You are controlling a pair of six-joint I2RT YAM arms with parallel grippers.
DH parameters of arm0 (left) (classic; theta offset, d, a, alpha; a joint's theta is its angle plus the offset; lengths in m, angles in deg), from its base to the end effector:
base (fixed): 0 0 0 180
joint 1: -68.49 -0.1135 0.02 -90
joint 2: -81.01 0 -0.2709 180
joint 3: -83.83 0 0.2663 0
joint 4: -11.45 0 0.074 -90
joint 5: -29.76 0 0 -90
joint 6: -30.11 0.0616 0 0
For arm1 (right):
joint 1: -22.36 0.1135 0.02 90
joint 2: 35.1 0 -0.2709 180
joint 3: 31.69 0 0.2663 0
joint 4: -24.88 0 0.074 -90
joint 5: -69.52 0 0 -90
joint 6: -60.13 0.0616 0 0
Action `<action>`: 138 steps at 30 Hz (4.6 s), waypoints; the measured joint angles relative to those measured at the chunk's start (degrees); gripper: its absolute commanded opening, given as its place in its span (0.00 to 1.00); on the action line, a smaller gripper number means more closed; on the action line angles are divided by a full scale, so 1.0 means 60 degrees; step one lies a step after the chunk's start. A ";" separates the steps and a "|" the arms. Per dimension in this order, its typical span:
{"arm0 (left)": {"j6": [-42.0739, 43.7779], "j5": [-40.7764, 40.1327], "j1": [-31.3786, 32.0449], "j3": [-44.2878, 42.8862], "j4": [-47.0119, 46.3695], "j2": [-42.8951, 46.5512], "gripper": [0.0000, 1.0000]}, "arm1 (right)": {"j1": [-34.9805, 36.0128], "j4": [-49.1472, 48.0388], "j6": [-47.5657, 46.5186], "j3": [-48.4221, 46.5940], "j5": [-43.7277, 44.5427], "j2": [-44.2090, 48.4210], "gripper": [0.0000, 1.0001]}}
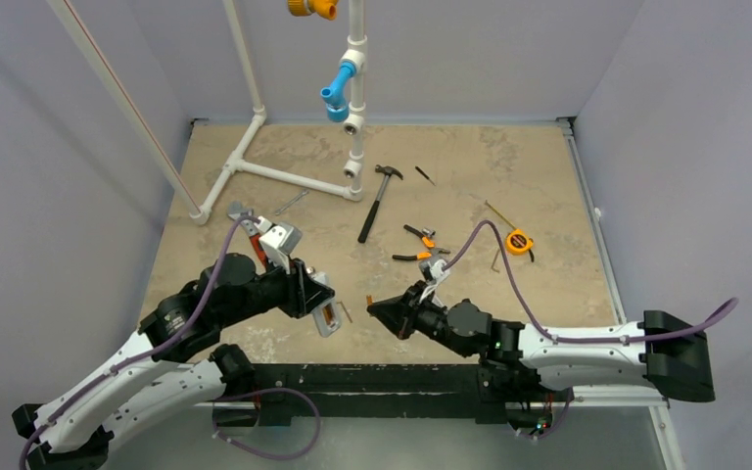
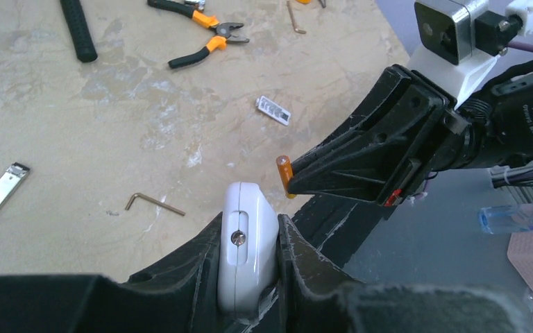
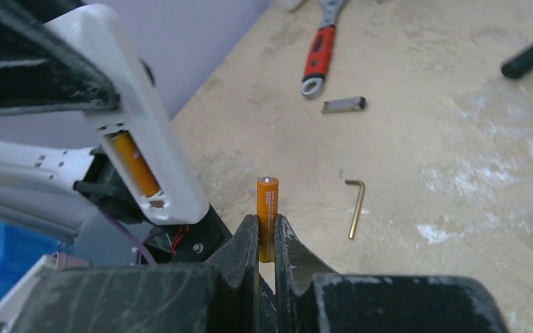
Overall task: Load the batteries into the remote control
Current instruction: Pick up the battery from the center of the board, then load the battery into the remote control.
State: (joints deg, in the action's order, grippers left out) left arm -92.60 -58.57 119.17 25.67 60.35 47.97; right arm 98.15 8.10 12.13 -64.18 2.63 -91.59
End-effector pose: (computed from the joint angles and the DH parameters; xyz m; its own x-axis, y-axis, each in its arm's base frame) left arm 0.0988 -0.1234 0.3196 -0.6420 -0.0686 -0.7636 0.5268 0.6841 -0.5044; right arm 0.0832 0.2300 0.2146 -0.5556 0.3131 -0.7703 -0.5709 0.5298 0.6272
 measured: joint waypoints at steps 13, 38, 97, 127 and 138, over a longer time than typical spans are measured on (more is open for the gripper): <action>0.0623 0.2426 -0.0590 0.0000 -0.1115 -0.0025 0.00 | 0.0200 -0.2339 -0.6972 0.0739 -0.5333 0.0823 0.00; 0.0517 0.5457 -0.1891 0.0423 -0.2477 0.0007 0.00 | 0.0237 -0.1053 -0.9296 0.0561 -0.5989 0.1989 0.00; -0.2047 0.6069 -0.4299 0.0463 -0.3989 -0.2918 0.00 | 0.0426 0.3909 -0.3901 -0.5089 0.1504 -0.1570 0.00; -0.3424 0.6994 -0.5100 0.1260 -0.5635 -0.3053 0.00 | 0.0430 0.4280 -0.3905 -0.5078 0.1778 -0.1971 0.04; -0.3544 0.7122 -0.5176 0.1260 -0.5960 -0.3089 0.00 | 0.0441 0.4346 -0.3905 -0.5184 0.1803 -0.2047 0.27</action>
State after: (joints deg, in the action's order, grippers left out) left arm -113.87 -15.84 88.11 33.23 24.59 29.43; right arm 100.79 34.17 -11.30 -95.28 13.45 -103.87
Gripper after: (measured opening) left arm 0.257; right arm 0.188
